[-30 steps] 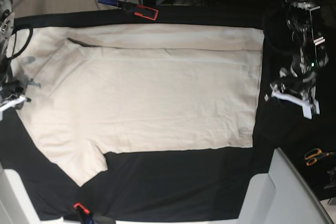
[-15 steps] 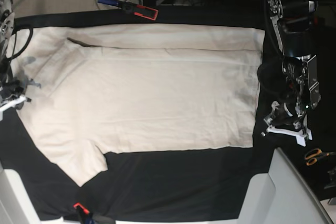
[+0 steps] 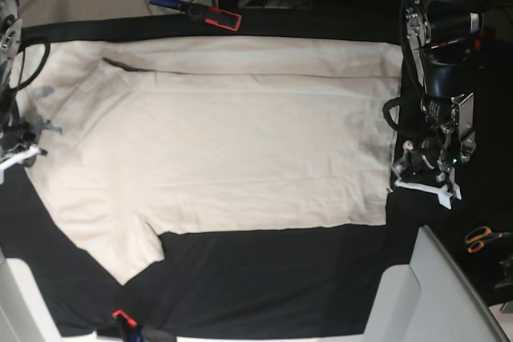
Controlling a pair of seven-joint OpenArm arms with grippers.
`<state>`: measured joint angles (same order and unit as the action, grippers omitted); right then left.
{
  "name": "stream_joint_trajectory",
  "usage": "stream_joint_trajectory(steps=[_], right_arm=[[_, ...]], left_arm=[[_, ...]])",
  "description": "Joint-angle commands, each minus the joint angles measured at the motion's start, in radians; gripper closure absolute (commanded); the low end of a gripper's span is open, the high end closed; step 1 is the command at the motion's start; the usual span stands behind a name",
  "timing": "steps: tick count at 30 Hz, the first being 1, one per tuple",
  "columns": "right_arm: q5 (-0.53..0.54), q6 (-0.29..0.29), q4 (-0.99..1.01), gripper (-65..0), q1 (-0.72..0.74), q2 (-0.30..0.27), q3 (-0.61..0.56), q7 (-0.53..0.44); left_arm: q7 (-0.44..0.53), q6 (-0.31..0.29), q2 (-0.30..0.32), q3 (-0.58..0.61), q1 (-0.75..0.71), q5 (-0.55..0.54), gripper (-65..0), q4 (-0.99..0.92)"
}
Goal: Fold the T-shirt properly
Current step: 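Move the left gripper along the shirt's side edge and grasp it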
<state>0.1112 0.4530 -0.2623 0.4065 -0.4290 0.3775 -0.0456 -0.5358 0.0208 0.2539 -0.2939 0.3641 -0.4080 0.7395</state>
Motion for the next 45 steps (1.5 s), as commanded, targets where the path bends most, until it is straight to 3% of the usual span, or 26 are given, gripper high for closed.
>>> stream_joint_trajectory(steps=[1,6,10,14,20,23,26,28,45], right_arm=[[-0.001,-0.003,-0.01,-0.2,0.018,-0.02,0.001,0.0],[-0.001,-0.003,-0.039,-0.2,0.016,-0.018,0.001,0.002],[-0.001,-0.003,-0.048,-0.2,0.016,-0.018,0.001,0.002],[-0.001,-0.003,-0.048,-0.2,0.016,-0.02,0.001,0.002],[-0.001,-0.003,-0.048,-0.2,0.016,-0.02,0.001,0.002],[-0.001,-0.003,-0.048,-0.2,0.015,-0.018,0.001,0.002],[-0.001,-0.003,-0.048,-0.2,0.015,-0.018,0.001,0.002],[-0.001,-0.003,-0.048,-0.2,0.015,-0.018,0.001,0.002],[0.0,-0.003,-0.048,-0.2,0.015,-0.017,0.001,0.002]], left_arm=[[0.012,-0.008,-0.008,0.0,0.028,0.025,-27.6,0.015],[0.012,-0.009,-0.067,-0.001,0.033,0.166,-27.6,0.015],[0.012,-0.018,-0.075,-0.001,0.033,0.165,-27.6,0.013],[0.009,-0.103,-0.075,-0.003,0.054,0.165,-27.5,-0.021],[0.064,-0.111,-0.074,-0.006,0.08,0.166,-27.2,-0.153],[0.072,-0.109,-0.074,-0.011,0.079,0.166,-21.4,-0.163],[0.073,-0.109,-0.074,-0.012,0.075,0.166,-6.6,-0.163],[0.073,-0.109,-0.074,-0.012,0.072,0.166,0.0,-0.163],[0.062,-0.107,-0.074,-0.012,0.068,0.166,0.0,-0.157]])
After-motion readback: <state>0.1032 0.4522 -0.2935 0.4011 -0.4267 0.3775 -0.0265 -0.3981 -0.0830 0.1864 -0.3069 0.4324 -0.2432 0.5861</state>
